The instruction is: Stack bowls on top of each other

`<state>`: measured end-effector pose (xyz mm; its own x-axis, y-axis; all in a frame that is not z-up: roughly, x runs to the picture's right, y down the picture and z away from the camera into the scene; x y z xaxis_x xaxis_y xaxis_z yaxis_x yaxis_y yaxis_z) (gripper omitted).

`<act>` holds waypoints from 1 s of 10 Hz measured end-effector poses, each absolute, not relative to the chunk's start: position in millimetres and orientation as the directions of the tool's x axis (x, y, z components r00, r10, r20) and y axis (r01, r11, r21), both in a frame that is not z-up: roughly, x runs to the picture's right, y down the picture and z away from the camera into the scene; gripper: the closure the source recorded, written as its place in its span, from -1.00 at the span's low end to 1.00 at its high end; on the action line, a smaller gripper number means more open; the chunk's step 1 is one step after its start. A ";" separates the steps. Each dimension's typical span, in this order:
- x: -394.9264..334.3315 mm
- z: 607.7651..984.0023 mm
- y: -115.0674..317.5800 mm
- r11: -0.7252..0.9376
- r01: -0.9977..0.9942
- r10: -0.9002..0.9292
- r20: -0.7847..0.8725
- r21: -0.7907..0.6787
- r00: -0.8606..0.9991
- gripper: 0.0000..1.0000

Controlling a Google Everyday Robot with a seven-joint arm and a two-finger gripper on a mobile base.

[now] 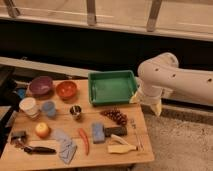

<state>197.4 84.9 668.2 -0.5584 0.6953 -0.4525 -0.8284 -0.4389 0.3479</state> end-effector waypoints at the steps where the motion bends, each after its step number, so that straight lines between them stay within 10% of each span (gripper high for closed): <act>1: 197.4 668.2 85.0 -0.438 -0.829 0.696 -0.452 0.348 -0.558 -0.60; 10: 82.2 685.6 -3.9 -0.326 -0.931 0.835 -0.411 0.165 -0.365 -0.60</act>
<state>82.2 -3.9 685.6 -0.3652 0.8351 -0.4114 -0.9309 -0.3260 0.1646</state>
